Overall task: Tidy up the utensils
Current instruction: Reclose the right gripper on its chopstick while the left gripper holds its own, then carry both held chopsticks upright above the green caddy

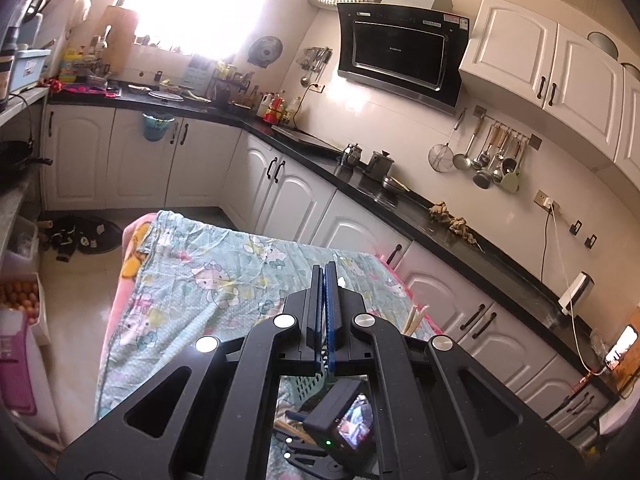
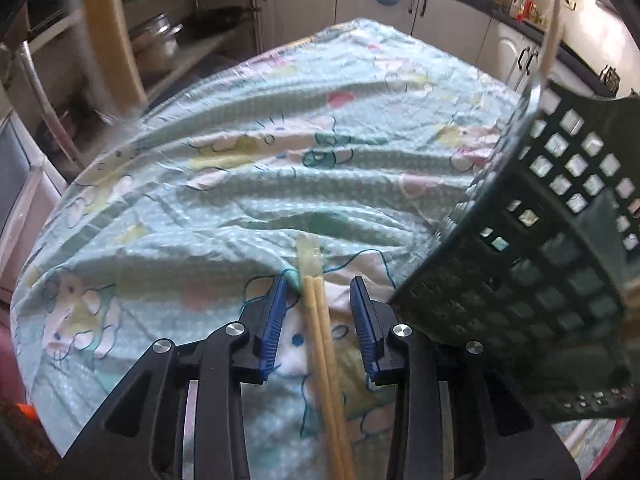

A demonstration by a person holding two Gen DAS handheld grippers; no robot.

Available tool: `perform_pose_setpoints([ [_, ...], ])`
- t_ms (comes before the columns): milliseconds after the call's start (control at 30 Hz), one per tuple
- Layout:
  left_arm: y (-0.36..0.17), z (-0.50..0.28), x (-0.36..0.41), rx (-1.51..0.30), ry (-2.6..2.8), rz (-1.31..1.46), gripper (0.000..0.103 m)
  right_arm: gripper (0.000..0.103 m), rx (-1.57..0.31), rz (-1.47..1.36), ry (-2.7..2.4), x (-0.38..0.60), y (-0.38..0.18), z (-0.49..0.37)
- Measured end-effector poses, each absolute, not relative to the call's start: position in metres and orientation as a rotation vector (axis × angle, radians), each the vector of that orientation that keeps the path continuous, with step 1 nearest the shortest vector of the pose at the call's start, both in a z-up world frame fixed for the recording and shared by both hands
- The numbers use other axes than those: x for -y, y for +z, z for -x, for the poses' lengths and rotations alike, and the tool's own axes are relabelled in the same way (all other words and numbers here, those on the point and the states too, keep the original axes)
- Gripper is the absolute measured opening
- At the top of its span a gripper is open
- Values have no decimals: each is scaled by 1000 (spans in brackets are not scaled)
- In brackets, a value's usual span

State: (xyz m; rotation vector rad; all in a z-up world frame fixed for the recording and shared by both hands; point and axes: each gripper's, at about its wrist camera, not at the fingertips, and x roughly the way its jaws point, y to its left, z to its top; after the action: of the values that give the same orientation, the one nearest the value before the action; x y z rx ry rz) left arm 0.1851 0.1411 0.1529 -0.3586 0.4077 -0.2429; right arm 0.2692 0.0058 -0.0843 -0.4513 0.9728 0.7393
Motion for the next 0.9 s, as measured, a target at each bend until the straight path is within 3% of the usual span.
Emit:
perform_pose_setpoints([
  [67, 156, -187, -141, -405, -246, 356, 0, 13, -965, 469, 756, -8, -83, -265],
  [100, 157, -188, -141, -404, -248, 358, 0, 12, -958, 474, 758, -10, -81, -264],
  [333, 175, -195, -131, -379, -275, 348, 0, 11, -826, 347, 881, 21, -10, -231],
  [733, 218, -205, -89, -309, -349, 313, 0, 11, -373, 73, 863, 127, 168, -201],
  [900, 229, -214, -70, -288, -369, 290, 0, 11, -211, 47, 732, 165, 208, -208],
])
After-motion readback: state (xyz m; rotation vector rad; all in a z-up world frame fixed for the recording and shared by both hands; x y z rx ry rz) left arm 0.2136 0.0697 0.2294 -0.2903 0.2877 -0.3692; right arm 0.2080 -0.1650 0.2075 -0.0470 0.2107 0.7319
